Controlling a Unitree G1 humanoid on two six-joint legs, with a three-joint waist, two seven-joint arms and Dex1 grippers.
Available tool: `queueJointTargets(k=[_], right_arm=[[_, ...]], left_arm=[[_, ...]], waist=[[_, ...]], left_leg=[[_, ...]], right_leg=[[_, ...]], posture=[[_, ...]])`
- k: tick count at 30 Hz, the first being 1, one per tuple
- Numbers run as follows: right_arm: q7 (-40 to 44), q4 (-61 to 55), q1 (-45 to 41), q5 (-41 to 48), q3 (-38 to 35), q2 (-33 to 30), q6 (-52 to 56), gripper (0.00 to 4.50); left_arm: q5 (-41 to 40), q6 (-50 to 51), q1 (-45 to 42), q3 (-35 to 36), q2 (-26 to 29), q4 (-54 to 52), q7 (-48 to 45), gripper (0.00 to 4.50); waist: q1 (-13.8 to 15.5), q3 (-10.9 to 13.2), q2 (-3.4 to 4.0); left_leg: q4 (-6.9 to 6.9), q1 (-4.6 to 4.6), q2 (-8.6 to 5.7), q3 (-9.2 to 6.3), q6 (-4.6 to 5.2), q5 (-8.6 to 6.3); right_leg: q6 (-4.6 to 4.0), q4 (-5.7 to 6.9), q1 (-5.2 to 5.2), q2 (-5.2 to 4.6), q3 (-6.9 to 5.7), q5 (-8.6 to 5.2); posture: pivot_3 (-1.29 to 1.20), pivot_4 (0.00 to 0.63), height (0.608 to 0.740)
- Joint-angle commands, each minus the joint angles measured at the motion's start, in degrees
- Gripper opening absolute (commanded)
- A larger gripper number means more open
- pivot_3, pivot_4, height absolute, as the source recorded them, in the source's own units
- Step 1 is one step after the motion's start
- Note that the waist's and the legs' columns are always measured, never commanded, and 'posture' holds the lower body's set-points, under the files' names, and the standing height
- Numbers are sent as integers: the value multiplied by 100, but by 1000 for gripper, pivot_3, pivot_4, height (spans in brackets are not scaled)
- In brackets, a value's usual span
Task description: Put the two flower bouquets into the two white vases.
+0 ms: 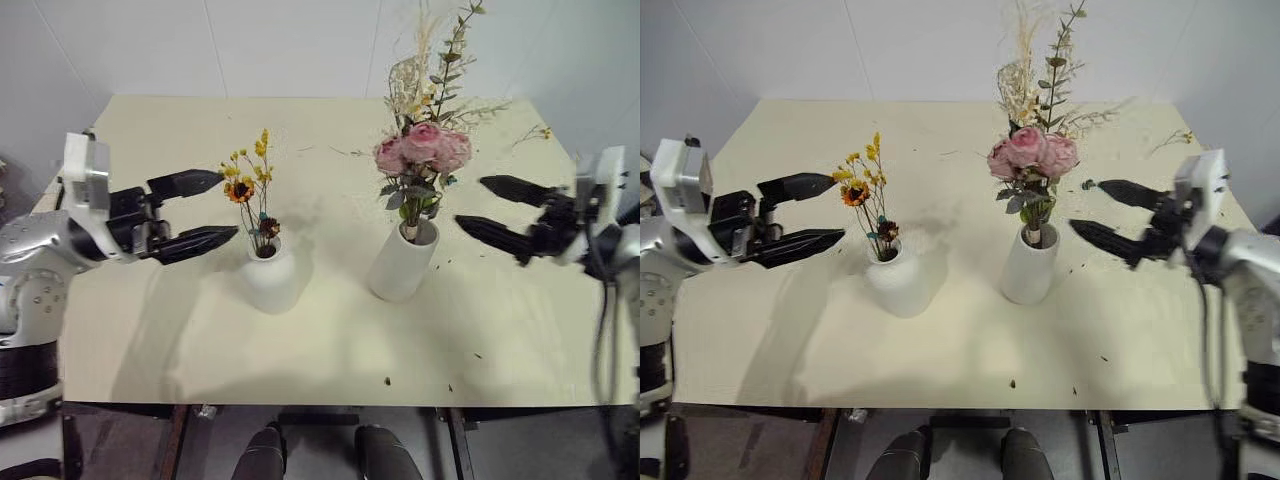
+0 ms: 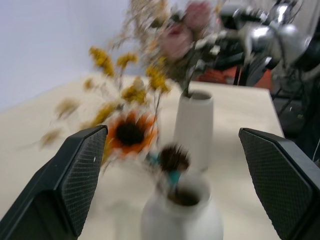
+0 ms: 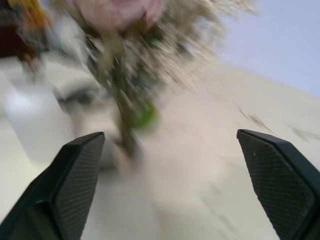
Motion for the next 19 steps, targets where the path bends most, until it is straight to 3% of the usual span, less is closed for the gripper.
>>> queueJointTargets(k=[1, 4, 10, 19], right_arm=[[1122, 323, 129, -155, -83, -703, -377, 4458], [1609, 299, 460, -171, -103, -830, -624, 4458], [1378, 184, 667, -329, -290, -326, -1428, 4458], [1519, 400, 802, -228, -296, -143, -1631, 4458]], left_arm=[[305, -403, -27, 171, 248, 552, -367, 4500], [537, -750, -27, 213, 289, 1131, -587, 4500], [660, -1001, -57, 114, 144, 1356, -790, 4500], [833, -1231, 12, 34, -31, 1465, -881, 4500]], waist=[[0, 1, 1], [-9, 0, -1], [4, 0, -1], [11, 0, 0]], left_leg=[[-2, 0, 0, 1, 0, 0], [-9, 1, 5, 2, 3, -3], [-2, -1, 8, 4, 0, -6], [3, -1, 8, 3, 0, -6]], right_leg=[[0, -2, 0, 0, 0, 0], [0, -10, 0, 3, 0, 0], [0, -9, 0, 5, 0, 0], [1, -2, 0, 5, 0, 0]], posture=[[0, 150, 740], [0, 150, 740], [0, 150, 740], [0, 150, 740]])
